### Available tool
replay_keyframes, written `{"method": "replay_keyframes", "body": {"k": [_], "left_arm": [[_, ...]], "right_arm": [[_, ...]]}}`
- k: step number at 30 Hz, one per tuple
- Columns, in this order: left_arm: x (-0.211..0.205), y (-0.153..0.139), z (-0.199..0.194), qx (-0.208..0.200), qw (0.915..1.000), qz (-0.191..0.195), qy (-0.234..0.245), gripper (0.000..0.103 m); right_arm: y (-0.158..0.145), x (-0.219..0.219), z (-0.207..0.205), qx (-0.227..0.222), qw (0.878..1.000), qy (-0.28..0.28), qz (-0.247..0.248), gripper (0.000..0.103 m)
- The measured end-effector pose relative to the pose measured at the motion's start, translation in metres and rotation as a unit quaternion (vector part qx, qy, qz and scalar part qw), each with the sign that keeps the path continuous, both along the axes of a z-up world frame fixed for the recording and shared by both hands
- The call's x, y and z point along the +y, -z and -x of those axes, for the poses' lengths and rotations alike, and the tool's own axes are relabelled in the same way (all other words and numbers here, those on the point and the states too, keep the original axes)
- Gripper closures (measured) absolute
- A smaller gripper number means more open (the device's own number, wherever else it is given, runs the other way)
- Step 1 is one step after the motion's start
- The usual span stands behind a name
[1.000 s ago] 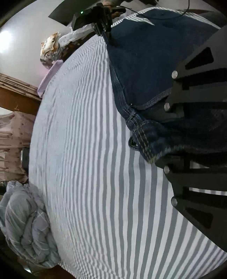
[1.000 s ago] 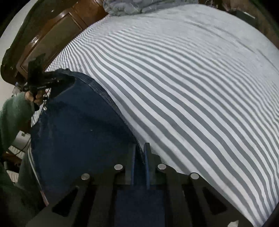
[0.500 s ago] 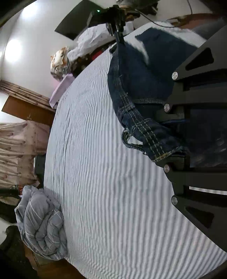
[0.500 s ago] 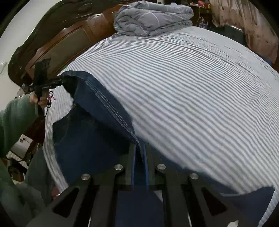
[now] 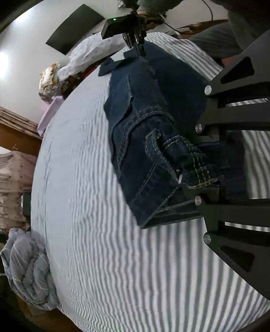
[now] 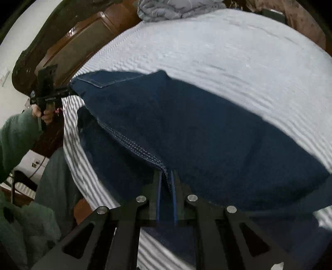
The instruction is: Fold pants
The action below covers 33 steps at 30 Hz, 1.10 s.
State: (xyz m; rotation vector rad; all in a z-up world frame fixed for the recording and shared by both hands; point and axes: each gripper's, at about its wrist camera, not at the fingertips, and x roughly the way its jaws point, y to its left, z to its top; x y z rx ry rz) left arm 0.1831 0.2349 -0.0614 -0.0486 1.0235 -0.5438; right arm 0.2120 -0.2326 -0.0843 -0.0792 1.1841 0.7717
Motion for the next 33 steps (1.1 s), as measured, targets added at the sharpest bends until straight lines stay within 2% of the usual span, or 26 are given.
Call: {"method": "replay_keyframes", "body": {"k": [9, 14, 17, 19, 21, 25, 27, 31, 33], "left_arm": [[-0.001, 0.022, 0.029, 0.03, 0.9988, -0.024, 0.029, 0.078], [-0.001, 0.022, 0.041, 0.034, 0.9975, -0.044, 0.043, 0.078], [0.001, 0.018, 0.043, 0.035, 0.9975, -0.043, 0.043, 0.078], [0.001, 0.021, 0.042, 0.038, 0.9967, -0.05, 0.05, 0.078], [-0.007, 0.03, 0.042, 0.036, 0.9932, -0.089, 0.065, 0.075], [-0.007, 0.03, 0.043, 0.041, 0.9923, -0.098, 0.064, 0.073], [-0.006, 0.023, 0.045, 0.042, 0.9914, -0.103, 0.069, 0.073], [-0.007, 0.012, 0.053, 0.038, 0.9867, -0.135, 0.083, 0.072], [-0.005, 0.011, 0.057, 0.035, 0.9841, -0.153, 0.085, 0.066]], "right_arm": [[0.036, 0.008, 0.059, 0.052, 0.999, -0.008, -0.009, 0.093], [0.053, 0.005, 0.069, 0.071, 0.997, 0.007, -0.026, 0.092], [0.056, 0.007, 0.076, 0.078, 0.996, 0.004, -0.034, 0.092], [0.061, 0.009, 0.078, 0.075, 0.997, 0.0, -0.024, 0.092], [0.071, 0.01, 0.074, 0.076, 0.997, 0.009, -0.014, 0.092], [0.076, 0.011, 0.071, 0.079, 0.996, 0.028, -0.013, 0.09], [0.071, 0.008, 0.072, 0.076, 0.996, 0.037, -0.013, 0.088], [0.063, 0.008, 0.078, 0.067, 0.997, 0.045, -0.008, 0.072], [0.059, 0.01, 0.082, 0.064, 0.997, 0.046, -0.008, 0.07]]}}
